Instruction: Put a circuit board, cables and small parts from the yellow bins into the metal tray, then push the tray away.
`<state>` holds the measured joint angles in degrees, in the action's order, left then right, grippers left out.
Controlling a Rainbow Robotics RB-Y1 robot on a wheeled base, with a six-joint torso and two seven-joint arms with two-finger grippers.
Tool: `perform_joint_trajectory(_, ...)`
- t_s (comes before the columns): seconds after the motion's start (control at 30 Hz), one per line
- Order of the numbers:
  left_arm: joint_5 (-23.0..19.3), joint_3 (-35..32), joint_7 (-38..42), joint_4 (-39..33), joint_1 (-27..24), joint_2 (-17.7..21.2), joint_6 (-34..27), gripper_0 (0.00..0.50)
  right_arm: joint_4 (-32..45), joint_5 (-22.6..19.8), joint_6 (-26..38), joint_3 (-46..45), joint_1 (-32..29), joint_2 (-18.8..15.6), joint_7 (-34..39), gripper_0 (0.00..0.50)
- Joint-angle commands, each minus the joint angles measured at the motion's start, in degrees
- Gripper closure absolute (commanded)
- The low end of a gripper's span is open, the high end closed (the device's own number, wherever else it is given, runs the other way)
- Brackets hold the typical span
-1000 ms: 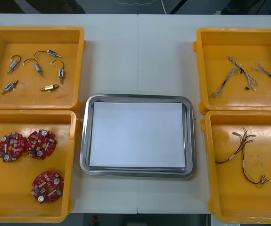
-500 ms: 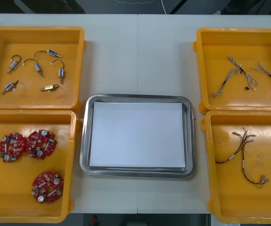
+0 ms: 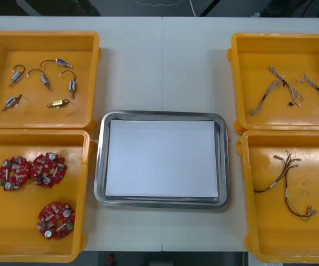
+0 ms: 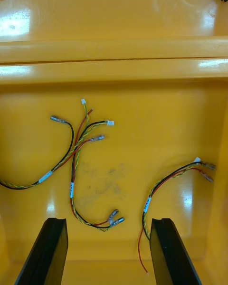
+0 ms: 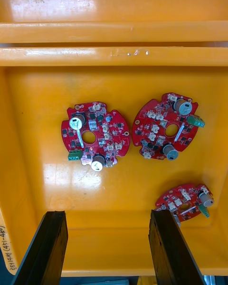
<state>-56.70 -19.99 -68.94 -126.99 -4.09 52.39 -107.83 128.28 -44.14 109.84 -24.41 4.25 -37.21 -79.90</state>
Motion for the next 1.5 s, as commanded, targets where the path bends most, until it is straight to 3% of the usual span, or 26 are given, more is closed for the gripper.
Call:
perform_joint_trajectory(0.03, -0.3, -1.6, -2.2, -1.3, 0.7, 1.4, 0.5, 0.0, 0.4, -0.4, 0.2, -0.8, -1.0, -2.2, 2.0, 0.0)
perform_joint_trajectory(0.77, -0.3, -1.6, -2.2, -1.3, 0.7, 1.4, 0.5, 0.0, 0.3, -0.4, 0.2, -0.8, -1.4, -1.5, 2.0, 0.0)
perform_joint_trajectory(0.87, -0.7, -0.2, -2.5, -0.3, 1.8, -0.8, 0.0, 0.0, 0.7, -0.5, 0.2, -1.5, -1.7, -0.9, 2.0, 0.0)
perform_joint_trajectory(1.1, -1.7, -0.1, -5.9, -0.3, 1.5, 0.3, 0.1, 0.0, 0.8, -0.6, 0.2, -2.8, -3.0, -1.0, 1.7, 0.0)
perform_joint_trajectory(1.27, -2.1, -0.1, -10.8, -0.3, 2.6, 1.6, 2.4, 0.0, 0.8, -0.9, 0.2, -3.8, -6.4, -1.7, 1.1, 0.0)
perform_joint_trajectory(1.5, -4.4, 0.7, -18.2, 2.0, 7.0, 4.6, 11.1, 0.0, 0.8, -1.1, -0.7, -4.1, -12.2, -2.5, 0.3, 0.0)
